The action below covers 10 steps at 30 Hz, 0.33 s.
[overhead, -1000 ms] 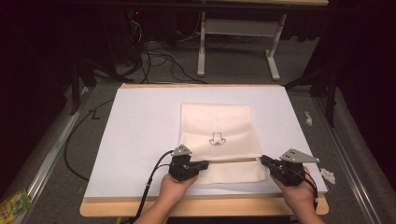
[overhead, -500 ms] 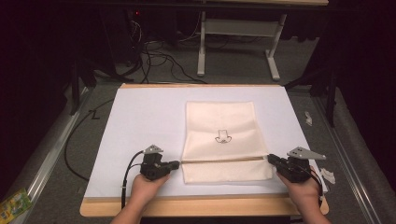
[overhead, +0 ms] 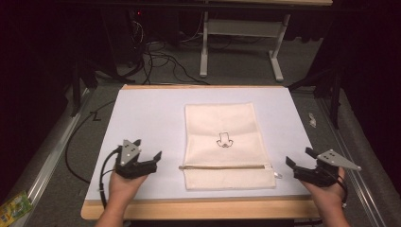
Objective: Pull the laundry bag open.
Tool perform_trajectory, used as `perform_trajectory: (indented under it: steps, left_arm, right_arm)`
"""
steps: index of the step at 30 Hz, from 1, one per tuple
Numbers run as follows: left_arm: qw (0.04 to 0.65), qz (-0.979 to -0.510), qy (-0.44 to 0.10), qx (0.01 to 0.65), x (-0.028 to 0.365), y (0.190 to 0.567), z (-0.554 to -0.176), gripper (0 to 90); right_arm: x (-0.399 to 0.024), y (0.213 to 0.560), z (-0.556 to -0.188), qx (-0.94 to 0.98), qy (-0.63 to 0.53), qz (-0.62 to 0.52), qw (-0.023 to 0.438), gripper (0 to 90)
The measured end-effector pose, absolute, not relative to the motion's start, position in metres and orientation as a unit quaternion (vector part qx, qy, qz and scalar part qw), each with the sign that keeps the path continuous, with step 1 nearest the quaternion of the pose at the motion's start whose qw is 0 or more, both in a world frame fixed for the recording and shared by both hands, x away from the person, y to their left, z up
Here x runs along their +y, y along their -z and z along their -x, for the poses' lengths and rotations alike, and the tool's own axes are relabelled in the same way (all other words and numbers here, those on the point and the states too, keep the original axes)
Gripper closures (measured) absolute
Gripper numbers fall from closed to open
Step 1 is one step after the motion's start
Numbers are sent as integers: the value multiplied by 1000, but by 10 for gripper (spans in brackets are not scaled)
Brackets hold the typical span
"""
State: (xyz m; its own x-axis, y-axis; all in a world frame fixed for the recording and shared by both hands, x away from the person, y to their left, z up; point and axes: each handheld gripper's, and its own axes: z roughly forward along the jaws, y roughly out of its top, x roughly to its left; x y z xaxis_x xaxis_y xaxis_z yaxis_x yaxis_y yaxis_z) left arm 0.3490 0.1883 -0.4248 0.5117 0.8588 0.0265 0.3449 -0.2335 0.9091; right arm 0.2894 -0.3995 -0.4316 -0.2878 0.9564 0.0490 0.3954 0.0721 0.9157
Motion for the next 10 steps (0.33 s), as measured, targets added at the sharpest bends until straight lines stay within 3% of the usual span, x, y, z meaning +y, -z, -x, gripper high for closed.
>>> perform_trajectory:
  steps: [4,10]
  left_arm:
    - [466,-733,-246,430,194,429,-355,34]
    - [464,-737,-241,429,193,431,-357,31]
  right_arm:
    - [-398,429,-289,660,-451,-509,318,92]
    - [-385,431,-291,677,-440,-495,320,87]
